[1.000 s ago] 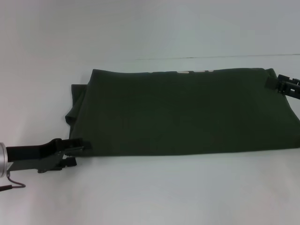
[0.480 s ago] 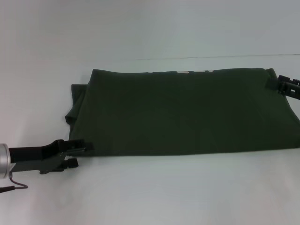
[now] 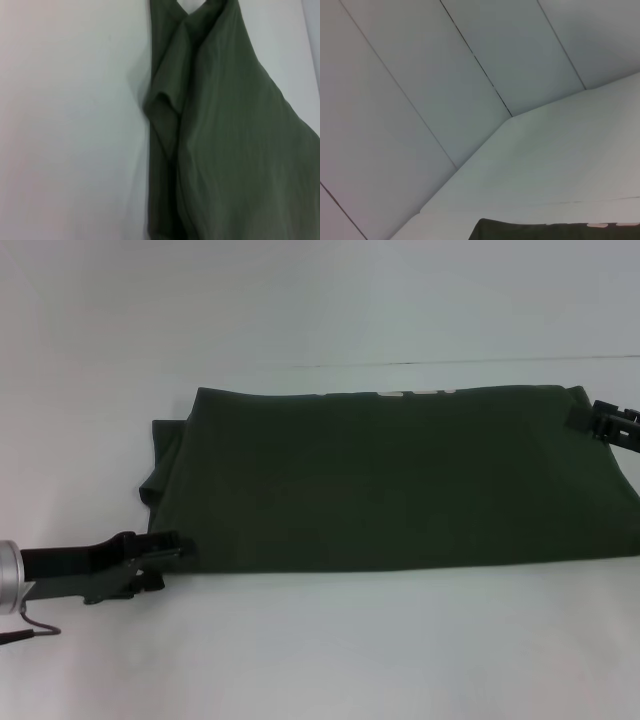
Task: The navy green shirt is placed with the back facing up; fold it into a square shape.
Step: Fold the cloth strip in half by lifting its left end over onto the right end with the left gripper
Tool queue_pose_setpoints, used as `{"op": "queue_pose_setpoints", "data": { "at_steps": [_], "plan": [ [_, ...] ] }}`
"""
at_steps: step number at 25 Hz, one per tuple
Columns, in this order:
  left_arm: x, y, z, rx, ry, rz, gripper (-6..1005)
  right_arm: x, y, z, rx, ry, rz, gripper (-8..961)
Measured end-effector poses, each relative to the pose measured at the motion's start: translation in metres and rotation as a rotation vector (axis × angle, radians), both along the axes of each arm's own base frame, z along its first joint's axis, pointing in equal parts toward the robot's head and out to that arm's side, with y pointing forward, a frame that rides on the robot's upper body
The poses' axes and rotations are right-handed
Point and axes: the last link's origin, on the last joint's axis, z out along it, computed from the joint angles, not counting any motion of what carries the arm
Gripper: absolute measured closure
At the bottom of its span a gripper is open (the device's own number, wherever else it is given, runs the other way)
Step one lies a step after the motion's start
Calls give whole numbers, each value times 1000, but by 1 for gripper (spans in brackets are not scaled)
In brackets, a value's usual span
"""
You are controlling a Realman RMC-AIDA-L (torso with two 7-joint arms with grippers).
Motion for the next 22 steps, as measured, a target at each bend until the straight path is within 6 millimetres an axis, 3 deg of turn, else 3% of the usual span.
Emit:
{"op": "queue_pose_setpoints", "data": {
  "at_steps": [22],
  "plan": [
    [16, 24, 1, 20, 61, -65, 155, 2, -2, 0, 3, 5, -8, 54]
  ]
}}
